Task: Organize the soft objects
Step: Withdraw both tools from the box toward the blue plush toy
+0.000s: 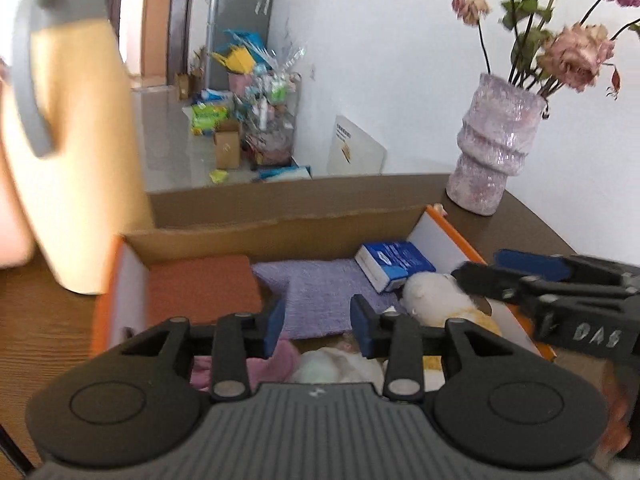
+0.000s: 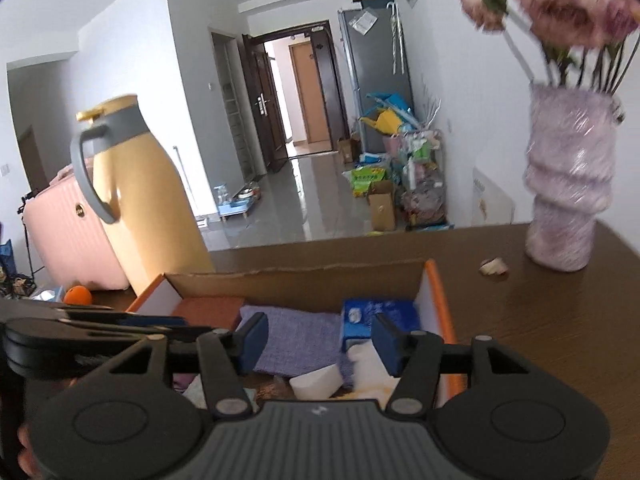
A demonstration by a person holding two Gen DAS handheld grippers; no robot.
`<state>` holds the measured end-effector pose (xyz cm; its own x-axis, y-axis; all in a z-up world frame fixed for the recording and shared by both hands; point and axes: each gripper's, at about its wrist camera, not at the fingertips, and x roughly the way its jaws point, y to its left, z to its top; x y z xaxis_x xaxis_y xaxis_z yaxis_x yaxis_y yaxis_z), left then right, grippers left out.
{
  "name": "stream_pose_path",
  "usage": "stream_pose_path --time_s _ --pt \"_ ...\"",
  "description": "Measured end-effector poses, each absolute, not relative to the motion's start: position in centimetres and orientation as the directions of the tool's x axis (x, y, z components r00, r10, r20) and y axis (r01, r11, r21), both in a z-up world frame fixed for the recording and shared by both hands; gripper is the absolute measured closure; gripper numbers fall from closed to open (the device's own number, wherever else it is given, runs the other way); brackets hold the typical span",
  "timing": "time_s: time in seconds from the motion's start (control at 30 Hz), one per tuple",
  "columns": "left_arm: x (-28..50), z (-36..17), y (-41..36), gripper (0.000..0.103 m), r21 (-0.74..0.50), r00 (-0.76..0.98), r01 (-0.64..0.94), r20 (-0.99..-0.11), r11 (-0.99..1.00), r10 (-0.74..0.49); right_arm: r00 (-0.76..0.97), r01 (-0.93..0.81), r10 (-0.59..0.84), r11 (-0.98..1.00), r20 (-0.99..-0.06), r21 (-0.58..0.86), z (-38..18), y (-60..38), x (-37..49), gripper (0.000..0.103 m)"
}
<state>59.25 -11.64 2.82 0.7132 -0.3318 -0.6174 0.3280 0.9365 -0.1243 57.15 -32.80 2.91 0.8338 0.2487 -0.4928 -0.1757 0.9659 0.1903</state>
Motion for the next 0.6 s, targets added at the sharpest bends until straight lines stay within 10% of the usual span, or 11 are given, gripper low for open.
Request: stream_pose_path --time_s 0.1,0.3,0.6 --pt "56.3 5.1 -9.6 0.032 -0.077 0.766 0.292 -0.578 0.953 -0.282 0.847 -0.174 0.208 0.978 -0.49 0.115 4.9 -33.8 54.6 0.04" --pt "48.3 8.4 -4.7 0.006 0.07 0.891 0.162 -0.438 0.984 -0.116 0.87 -0.115 0.124 0.992 -0.478 0.049 8.3 -37.0 48.4 0.031" --pt "38.5 10.6 -2.3 0.004 0.06 0.938 0.095 -0.339 0.994 -0.069 0.898 -0.143 0.148 0.989 -0.414 0.043 11.7 -35.2 40.2 0.027"
